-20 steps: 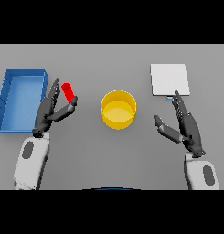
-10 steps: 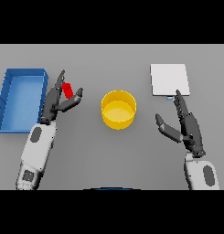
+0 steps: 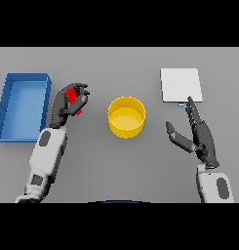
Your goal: Pick up the red beaker and tilt it to pour out 1 green nut into yellow bowl. Pick up the yellow bowl and place it on the metallic measuring scale.
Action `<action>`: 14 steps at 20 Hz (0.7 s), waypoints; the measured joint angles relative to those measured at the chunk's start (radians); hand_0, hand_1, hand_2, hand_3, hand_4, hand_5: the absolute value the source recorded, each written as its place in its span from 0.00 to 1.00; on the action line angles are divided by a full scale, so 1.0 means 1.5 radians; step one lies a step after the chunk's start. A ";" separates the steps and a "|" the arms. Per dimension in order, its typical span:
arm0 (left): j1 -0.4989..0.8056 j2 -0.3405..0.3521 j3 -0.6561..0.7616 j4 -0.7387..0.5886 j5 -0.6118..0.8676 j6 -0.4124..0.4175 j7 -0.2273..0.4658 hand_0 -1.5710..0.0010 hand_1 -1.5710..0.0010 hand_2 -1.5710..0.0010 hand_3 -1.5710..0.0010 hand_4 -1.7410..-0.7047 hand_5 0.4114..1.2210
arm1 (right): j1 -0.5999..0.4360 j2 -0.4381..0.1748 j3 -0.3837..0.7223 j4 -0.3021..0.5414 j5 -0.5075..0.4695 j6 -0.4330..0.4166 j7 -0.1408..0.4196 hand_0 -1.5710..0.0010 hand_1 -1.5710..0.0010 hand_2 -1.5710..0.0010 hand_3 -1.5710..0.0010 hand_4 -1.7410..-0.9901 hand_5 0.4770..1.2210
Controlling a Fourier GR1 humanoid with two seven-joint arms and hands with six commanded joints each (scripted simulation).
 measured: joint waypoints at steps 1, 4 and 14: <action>-0.008 -0.005 -0.001 0.008 -0.003 0.004 -0.005 0.26 0.26 0.27 0.31 0.20 0.78 | -0.002 0.001 0.003 -0.007 0.002 0.000 0.000 1.00 1.00 1.00 1.00 0.60 0.23; -0.015 -0.002 -0.010 0.013 -0.008 0.021 -0.020 0.13 0.14 0.14 0.25 0.12 0.89 | -0.012 -0.004 -0.006 0.013 0.001 -0.002 0.014 1.00 1.00 1.00 1.00 0.60 0.23; -0.018 0.005 -0.033 -0.040 -0.022 0.014 0.011 0.01 0.01 0.01 0.03 0.23 0.99 | -0.002 0.001 -0.001 0.008 0.001 0.000 -0.005 1.00 1.00 1.00 1.00 0.60 0.25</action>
